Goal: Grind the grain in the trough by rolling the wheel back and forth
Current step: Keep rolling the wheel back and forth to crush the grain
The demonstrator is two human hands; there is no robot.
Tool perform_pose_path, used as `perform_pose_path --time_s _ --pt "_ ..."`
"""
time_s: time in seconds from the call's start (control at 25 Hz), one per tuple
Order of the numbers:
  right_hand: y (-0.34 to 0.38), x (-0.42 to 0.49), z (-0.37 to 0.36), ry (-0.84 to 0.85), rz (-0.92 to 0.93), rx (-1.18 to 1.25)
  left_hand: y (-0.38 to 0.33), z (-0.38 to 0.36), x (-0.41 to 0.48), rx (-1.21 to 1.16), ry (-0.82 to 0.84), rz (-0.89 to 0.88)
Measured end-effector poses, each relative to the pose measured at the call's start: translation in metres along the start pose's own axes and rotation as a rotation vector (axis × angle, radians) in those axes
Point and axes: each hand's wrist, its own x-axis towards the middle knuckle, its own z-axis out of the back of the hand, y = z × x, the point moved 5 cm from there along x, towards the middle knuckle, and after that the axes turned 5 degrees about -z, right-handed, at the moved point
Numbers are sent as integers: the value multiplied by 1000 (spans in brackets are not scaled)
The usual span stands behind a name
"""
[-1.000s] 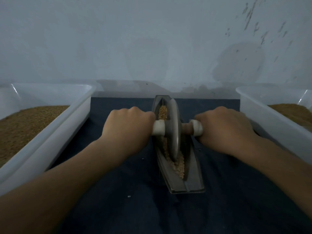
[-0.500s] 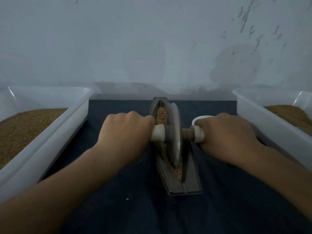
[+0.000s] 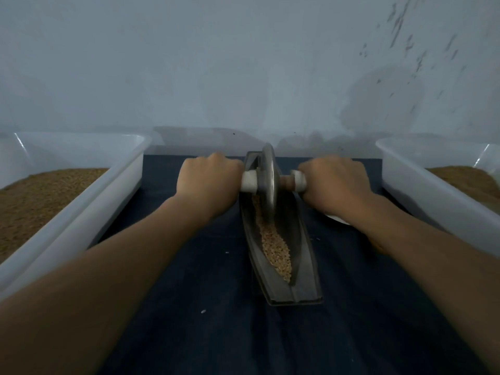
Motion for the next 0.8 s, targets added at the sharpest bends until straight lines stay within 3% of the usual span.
perform_pose_path --time_s 0.2,0.56,0.8 --pt "-12 -70 23 -141 108 -45 -11 35 -58 54 -180 -147" --pt "5 11 -3 -10 -6 -6 2 -8 10 -16 10 21" --pt "-4 -62 23 -101 88 -76 -11 24 -55 52 -128 -107"
